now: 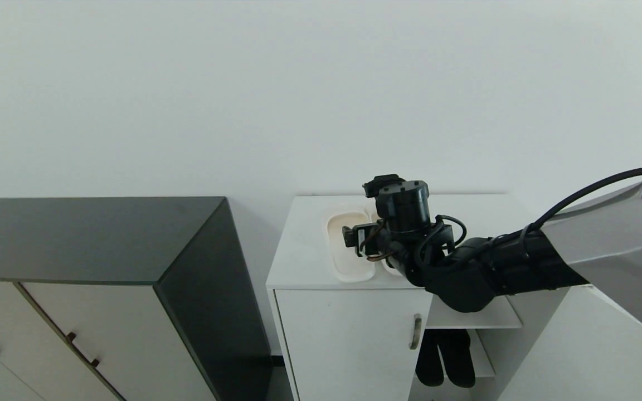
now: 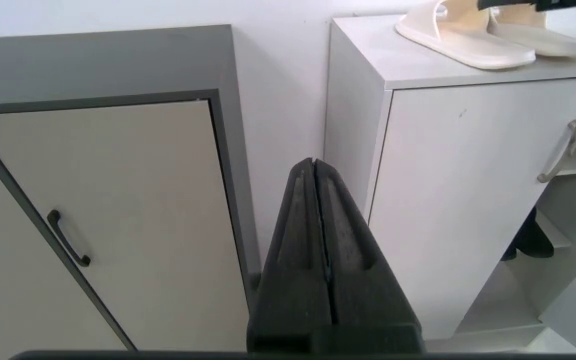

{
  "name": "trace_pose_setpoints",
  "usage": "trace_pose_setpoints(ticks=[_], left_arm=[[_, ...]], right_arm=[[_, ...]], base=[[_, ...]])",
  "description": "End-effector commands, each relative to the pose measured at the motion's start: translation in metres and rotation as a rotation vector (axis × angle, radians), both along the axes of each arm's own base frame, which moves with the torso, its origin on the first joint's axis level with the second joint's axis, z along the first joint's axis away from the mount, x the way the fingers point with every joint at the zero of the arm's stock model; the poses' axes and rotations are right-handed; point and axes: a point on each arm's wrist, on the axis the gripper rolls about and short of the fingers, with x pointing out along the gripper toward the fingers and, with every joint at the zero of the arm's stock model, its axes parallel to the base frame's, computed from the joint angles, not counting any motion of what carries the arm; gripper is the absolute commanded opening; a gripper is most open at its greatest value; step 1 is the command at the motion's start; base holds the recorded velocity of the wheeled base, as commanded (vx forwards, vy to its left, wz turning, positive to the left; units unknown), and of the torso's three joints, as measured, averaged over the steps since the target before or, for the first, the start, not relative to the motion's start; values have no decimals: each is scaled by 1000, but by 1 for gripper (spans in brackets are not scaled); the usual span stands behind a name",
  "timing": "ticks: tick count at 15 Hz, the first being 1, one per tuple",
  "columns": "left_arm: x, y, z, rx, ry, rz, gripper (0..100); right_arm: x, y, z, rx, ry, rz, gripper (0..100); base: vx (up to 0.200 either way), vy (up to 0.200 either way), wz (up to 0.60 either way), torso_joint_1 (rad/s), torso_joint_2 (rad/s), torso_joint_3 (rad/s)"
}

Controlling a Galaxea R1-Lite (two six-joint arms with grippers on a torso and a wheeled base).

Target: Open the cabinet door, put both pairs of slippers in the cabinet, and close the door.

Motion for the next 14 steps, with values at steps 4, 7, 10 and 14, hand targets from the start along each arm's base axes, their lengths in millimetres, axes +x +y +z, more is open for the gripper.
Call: trace_pose_setpoints(ticks=[4, 7, 10, 14], left_arm=[[0, 0, 0, 0, 1, 0, 0], [0, 0, 0, -2, 1, 0, 0], [0, 0, 0, -2, 1, 2, 0], [0, 0, 0, -2, 1, 2, 0]], right_arm=[[22, 5, -19, -7, 8, -24, 100], [41, 13, -25, 7, -13, -38, 100], [50, 15, -30, 7, -13, -47, 100], [51, 15, -27, 13, -22, -52, 0]], base=[[0, 0, 0, 0, 0, 0], [0, 0, 0, 0, 0, 0], [0, 0, 0, 0, 0, 0], [0, 0, 0, 0, 0, 0]])
